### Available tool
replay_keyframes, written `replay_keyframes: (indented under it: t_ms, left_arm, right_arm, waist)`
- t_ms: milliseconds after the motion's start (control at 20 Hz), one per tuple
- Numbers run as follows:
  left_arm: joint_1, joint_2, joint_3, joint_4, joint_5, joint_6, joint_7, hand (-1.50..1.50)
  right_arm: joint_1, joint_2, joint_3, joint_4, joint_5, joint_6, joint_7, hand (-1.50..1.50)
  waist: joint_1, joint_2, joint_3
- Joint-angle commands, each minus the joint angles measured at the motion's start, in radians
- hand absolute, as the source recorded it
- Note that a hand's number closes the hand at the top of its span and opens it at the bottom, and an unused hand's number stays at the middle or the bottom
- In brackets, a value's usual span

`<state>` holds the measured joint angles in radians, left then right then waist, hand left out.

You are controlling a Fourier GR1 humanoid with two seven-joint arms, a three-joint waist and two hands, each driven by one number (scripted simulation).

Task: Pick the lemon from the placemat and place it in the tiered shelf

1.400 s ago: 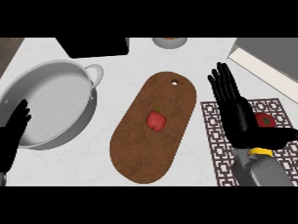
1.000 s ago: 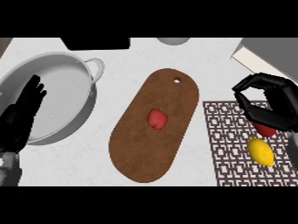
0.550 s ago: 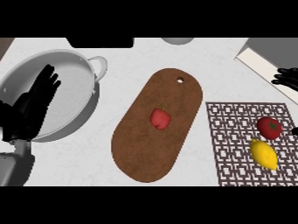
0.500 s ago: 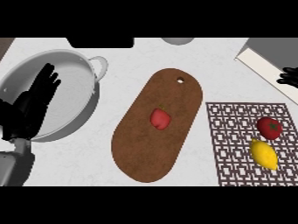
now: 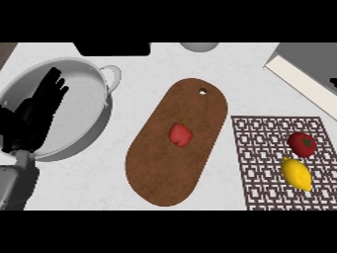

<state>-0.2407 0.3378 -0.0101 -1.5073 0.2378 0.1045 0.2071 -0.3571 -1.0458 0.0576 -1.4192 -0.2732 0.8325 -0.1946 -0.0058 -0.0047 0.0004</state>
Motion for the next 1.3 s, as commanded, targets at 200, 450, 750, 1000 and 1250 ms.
replay_keyframes:
  t_ms: [200,450,750,1000,1250]
  left_arm:
    - [0.051,-0.027,-0.003,0.021,-0.017,-0.003,-0.066,0.0]
    - [0.026,-0.035,-0.017,-0.071,-0.04,0.024,0.017,0.0]
    - [0.033,-0.001,0.038,-0.007,-0.007,-0.045,-0.016,0.0]
    - [0.021,-0.032,0.017,-0.026,-0.035,-0.033,0.024,0.0]
    - [0.03,-0.038,0.053,-0.015,-0.048,-0.043,-0.005,0.0]
  right_arm:
    - [0.046,-0.042,0.106,-0.329,0.427,-0.181,0.031,-1.5]
    - [0.176,0.054,0.159,-0.402,0.592,-0.268,0.081,-1.5]
    - [0.312,0.055,0.247,-0.499,0.806,-0.324,0.156,-1.5]
    - [0.314,0.079,0.245,-0.45,0.942,-0.33,0.146,-1.5]
    - [0.309,0.095,0.195,-0.391,1.002,-0.299,0.082,-1.5]
  waist:
    - [-0.007,0.001,-0.001]
    - [0.003,0.002,0.0]
    - [-0.007,0.0,-0.001]
    - [0.004,0.003,0.0]
    - [0.006,0.004,0.0]
